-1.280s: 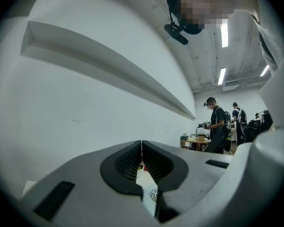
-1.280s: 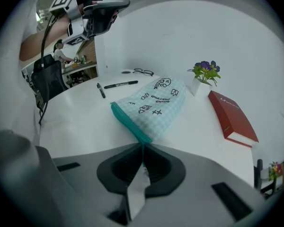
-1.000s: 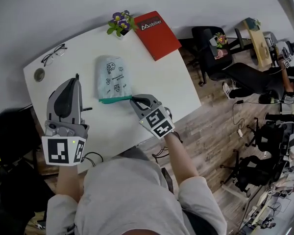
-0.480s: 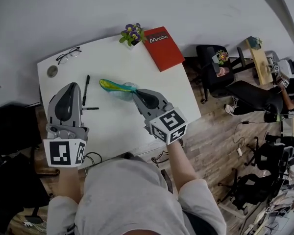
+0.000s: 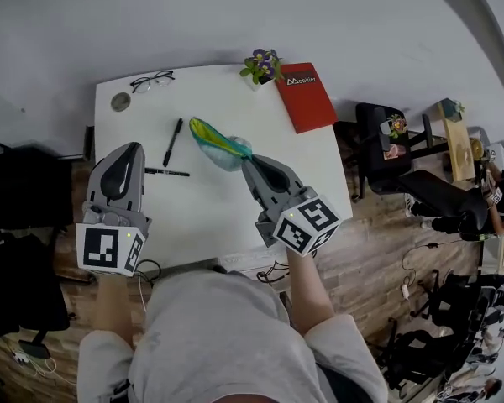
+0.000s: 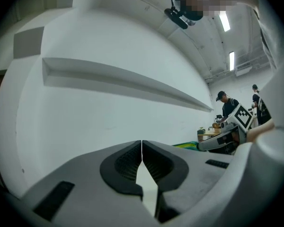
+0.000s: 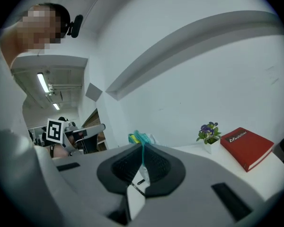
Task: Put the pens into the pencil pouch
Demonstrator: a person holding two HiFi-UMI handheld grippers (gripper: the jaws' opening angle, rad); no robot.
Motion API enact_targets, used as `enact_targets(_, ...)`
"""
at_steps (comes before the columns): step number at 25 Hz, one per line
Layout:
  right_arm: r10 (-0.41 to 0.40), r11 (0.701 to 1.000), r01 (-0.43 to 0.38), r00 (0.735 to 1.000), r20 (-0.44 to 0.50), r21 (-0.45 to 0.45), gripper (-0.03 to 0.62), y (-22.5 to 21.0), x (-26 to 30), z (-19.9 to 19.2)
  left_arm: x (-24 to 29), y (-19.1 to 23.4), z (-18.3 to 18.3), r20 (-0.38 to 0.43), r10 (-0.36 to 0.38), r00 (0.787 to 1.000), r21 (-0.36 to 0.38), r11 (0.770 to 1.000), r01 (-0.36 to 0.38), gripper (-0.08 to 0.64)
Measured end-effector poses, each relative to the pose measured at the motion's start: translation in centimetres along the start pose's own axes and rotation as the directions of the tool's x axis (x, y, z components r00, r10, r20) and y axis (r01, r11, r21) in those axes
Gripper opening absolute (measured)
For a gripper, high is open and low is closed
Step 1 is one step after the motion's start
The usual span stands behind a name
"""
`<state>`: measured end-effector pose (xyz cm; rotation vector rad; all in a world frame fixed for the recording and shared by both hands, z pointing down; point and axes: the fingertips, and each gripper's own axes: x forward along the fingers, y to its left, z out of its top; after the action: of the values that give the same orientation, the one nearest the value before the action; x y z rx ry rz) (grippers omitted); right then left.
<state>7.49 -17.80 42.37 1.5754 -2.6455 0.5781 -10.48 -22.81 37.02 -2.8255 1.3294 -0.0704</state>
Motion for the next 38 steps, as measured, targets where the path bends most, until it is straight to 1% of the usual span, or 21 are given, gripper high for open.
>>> enact_targets(2,0.015,1.000,-0.015,1.000,0.010,0.001,0.035,0.7,0.1,0.4,0.5,0.1,-0.9,-0.064,-0.046,0.997,-0.033,0.998,0.044,0.025)
enact_targets(3,0.020,1.000,-0.020,1.000,0.015,-0.001,0.035,1.1,0.2,0.6,0.8,0.2,-1.3,-0.095,-0.065,0.993,-0.037,0.997,0.061,0.025)
enact_targets(6,0.028,1.000,-0.028,0.999,0.028,-0.006,0.035,1.8,0.3,1.3,2.4,0.8,-2.0,-0.135,-0.094,0.986,-0.033,0.995,0.090,0.025)
enact_targets(8,0.031,0.999,-0.031,0.999,0.037,-0.010,0.035,2.1,0.3,1.7,3.9,1.4,-2.9,-0.163,-0.114,0.980,-0.065,0.992,0.105,0.025)
enact_targets(10,0.023,1.000,-0.023,0.999,0.047,-0.005,0.035,2.1,0.3,2.0,5.7,1.9,-4.6,-0.207,-0.148,0.967,-0.107,0.986,0.128,0.026)
enact_targets(13,-0.005,1.000,0.004,0.998,0.064,0.014,0.035,1.6,0.4,2.4,8.4,2.1,-7.8,-0.295,-0.207,0.933,-0.159,0.973,0.165,0.026)
enact_targets(16,-0.028,0.999,0.027,0.997,0.075,0.024,0.035,1.3,0.7,2.8,11.1,2.3,-11.3,-0.391,-0.239,0.889,-0.188,0.966,0.177,0.026)
enact_targets(19,-0.053,0.998,0.051,0.996,0.077,0.027,0.035,1.4,0.8,3.2,13.0,2.3,-14.6,-0.487,-0.262,0.833,-0.199,0.962,0.187,0.026)
enact_targets(23,-0.090,0.995,0.088,0.993,0.076,0.036,0.035,0.6,1.4,3.2,15.6,2.0,-19.0,-0.579,-0.300,0.758,-0.227,0.952,0.203,0.028)
enact_targets(25,-0.108,0.994,0.105,0.991,0.077,0.043,0.035,0.2,1.7,3.0,16.6,1.9,-21.3,-0.625,-0.315,0.714,-0.244,0.948,0.205,0.049)
enact_targets(26,-0.116,0.993,0.112,0.990,0.078,0.046,0.035,0.0,1.8,3.0,17.0,1.8,-22.4,-0.652,-0.317,0.689,-0.250,0.947,0.200,0.102)
enact_targets(28,-0.128,0.991,0.125,0.989,0.078,0.050,0.035,-0.2,1.8,2.8,17.5,1.8,-24.5,-0.703,-0.309,0.641,-0.247,0.951,0.187,0.118)
enact_targets(29,-0.135,0.990,0.132,0.988,0.078,0.053,0.035,-0.3,1.7,2.8,17.6,1.8,-25.4,-0.724,-0.299,0.622,-0.237,0.954,0.184,0.118)
enact_targets(32,-0.157,0.986,0.152,0.984,0.083,0.062,0.035,-1.0,1.5,2.7,18.0,1.5,-27.6,-0.774,-0.274,0.570,-0.198,0.961,0.193,0.124)
enact_targets(36,-0.173,0.983,0.168,0.982,0.081,0.069,0.035,-1.7,1.2,2.6,18.4,1.2,-29.5,-0.824,-0.253,0.506,-0.179,0.965,0.191,0.130)
enact_targets(37,-0.176,0.983,0.170,0.981,0.079,0.071,0.035,-1.8,1.1,2.6,18.4,1.2,-29.7,-0.834,-0.242,0.496,-0.168,0.968,0.189,0.130)
enact_targets(38,-0.177,0.982,0.172,0.981,0.077,0.074,0.035,-1.9,1.0,2.5,18.5,1.3,-29.8,-0.841,-0.227,0.492,-0.153,0.970,0.187,0.128)
